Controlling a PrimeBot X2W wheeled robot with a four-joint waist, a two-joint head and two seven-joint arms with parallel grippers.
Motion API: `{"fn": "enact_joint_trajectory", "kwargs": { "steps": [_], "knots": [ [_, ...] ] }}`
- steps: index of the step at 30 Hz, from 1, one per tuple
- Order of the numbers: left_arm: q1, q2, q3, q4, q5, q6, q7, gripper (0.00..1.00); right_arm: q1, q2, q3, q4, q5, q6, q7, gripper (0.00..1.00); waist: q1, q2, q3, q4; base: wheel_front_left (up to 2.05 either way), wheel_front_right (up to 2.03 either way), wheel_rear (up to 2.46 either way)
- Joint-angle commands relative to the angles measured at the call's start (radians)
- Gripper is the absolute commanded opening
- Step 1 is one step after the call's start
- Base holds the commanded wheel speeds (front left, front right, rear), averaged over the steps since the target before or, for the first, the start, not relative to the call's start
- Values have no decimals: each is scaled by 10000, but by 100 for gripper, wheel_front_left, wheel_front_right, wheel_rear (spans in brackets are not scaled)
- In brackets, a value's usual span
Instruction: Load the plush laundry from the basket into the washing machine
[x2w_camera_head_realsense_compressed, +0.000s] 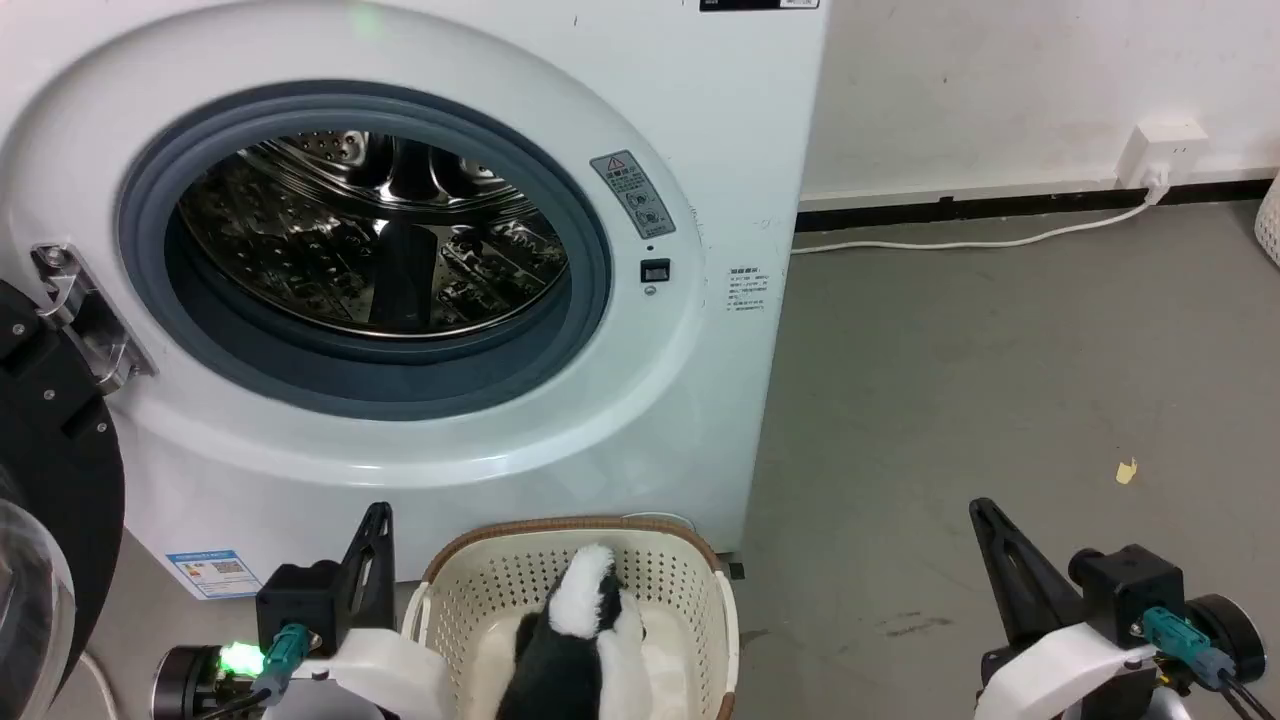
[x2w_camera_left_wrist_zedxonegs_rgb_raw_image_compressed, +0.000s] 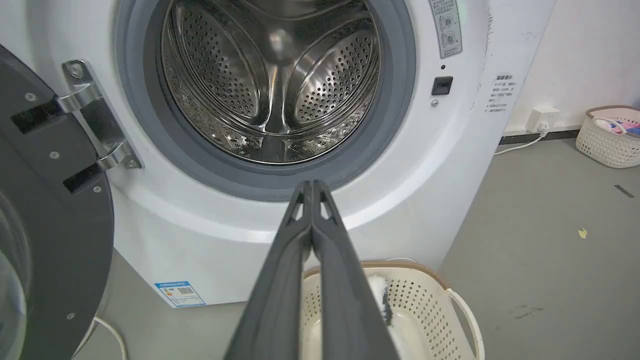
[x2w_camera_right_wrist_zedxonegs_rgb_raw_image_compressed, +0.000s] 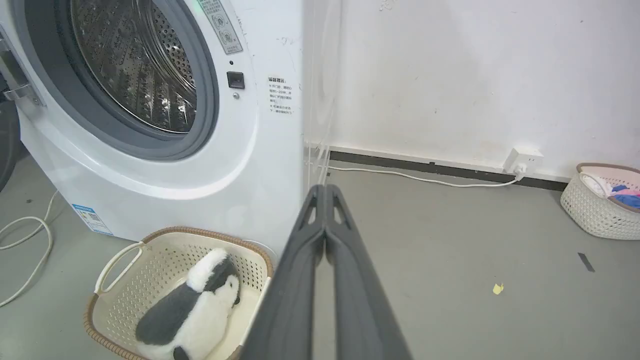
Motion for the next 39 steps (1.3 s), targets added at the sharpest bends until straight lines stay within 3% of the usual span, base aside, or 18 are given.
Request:
{"fn": "enact_joint_trajectory", "kwargs": {
  "steps": [1,39],
  "knots": [
    [-149,3,3,-43,18,-53,3,0,-117,30,-20,-43,-76,-9,5,0,0,0,0,0,0,0,0],
    [-149,3,3,-43,18,-53,3,0,-117,30,-20,-43,-76,-9,5,0,0,0,0,0,0,0,0]
  ]
}}
